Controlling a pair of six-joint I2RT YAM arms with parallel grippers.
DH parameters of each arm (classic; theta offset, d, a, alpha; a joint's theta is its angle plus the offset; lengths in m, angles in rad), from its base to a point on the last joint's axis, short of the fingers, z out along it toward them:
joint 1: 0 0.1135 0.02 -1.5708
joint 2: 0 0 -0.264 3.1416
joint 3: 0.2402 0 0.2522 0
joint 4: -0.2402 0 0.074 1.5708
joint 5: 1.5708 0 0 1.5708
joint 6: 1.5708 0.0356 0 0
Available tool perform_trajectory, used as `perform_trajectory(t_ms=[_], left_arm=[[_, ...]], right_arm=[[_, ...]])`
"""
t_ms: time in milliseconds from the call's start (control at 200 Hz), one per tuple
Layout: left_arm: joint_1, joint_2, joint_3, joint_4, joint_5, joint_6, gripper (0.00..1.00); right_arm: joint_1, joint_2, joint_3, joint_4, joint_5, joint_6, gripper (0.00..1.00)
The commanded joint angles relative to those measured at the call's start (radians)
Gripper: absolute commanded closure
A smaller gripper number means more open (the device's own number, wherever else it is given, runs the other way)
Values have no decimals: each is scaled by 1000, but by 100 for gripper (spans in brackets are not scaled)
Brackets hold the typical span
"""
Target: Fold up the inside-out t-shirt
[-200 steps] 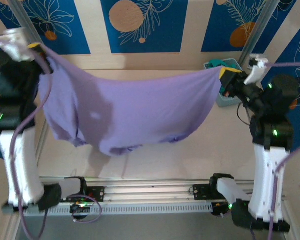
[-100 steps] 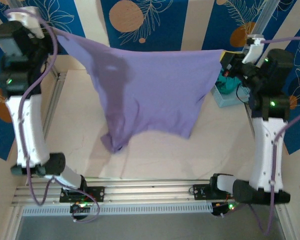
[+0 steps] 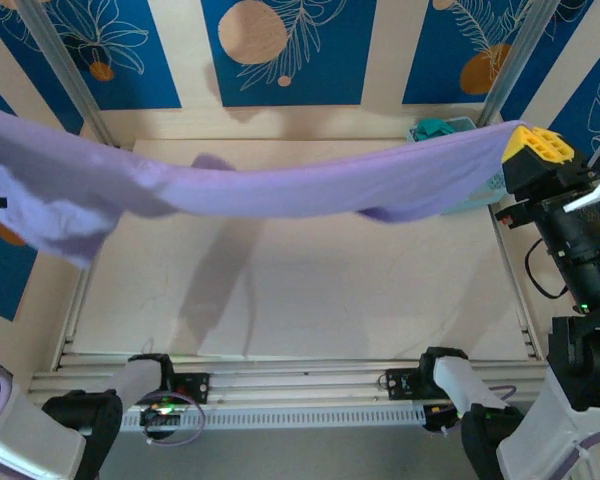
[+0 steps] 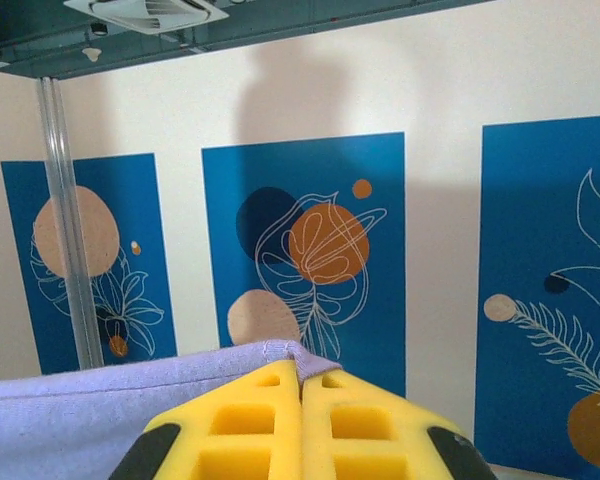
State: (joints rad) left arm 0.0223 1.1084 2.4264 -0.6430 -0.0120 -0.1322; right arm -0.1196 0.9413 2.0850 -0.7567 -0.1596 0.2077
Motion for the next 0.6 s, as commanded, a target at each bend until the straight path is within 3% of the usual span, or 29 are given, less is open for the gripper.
perform_trajectory(t_ms=[0,145,360,485,595], left_arm=[[10,132,-23,-9,-35,41,100],[10,287,-25,0,-43,66,100],[8,561,-68,56,-31,57,100],[4,704,-133,159,-19,30,100],[-7,890,-75,205,-20,13,100]], right_arm=[[-4,66,9,-44,42,-32,100],[-5,138,-42,6,39,-46,100],[13,267,-258,186,73,-78,100],[44,400,-354,306,95,-98,100],[78,575,-357,389,119,-102,100]])
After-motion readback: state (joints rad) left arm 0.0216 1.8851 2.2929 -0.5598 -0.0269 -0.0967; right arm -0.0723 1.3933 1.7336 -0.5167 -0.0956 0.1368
